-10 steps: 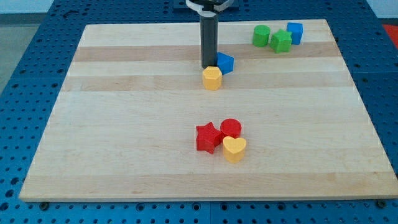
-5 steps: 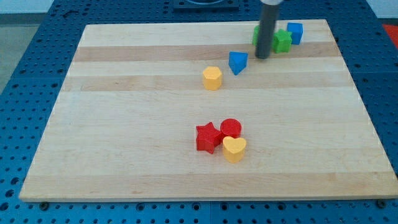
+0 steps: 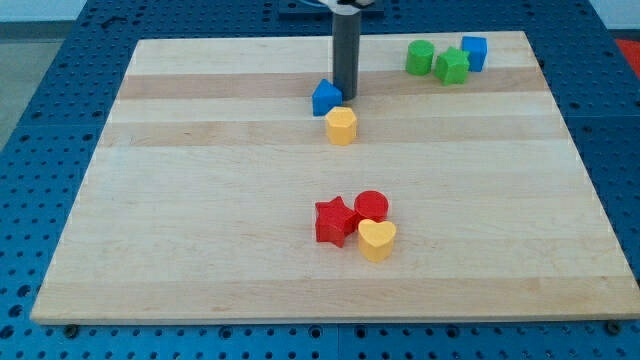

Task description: Push the blue triangle towards the left side of yellow hexagon

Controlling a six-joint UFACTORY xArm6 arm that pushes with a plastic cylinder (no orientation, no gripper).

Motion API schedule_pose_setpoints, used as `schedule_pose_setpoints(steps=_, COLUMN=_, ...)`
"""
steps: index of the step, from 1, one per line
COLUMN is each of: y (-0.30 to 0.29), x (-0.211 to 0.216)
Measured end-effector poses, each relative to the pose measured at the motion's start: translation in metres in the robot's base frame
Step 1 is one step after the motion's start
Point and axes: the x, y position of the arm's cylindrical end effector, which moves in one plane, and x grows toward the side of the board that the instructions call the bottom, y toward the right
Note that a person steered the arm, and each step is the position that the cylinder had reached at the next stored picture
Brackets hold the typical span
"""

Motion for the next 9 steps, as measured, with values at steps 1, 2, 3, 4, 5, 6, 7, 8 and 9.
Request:
schedule_pose_setpoints(steps=1, y=-0.001, x=-0.003)
schedule_pose_setpoints(steps=2, y=-0.003, x=-0.003)
schedule_pose_setpoints(steps=3, y=-0.024, x=-0.006)
schedule_pose_setpoints(steps=4, y=-0.038, x=-0.006)
schedule_pose_setpoints(steps=5, y=-0.046, x=-0.006)
schedule_pose_setpoints(steps=6, y=-0.069, x=-0.015)
schedule_pose_setpoints(steps=7, y=-0.080, x=-0.011)
schedule_pose_setpoints(steps=8, y=-0.080, x=0.000)
schedule_pose_setpoints(steps=9, y=-0.080, x=0.000)
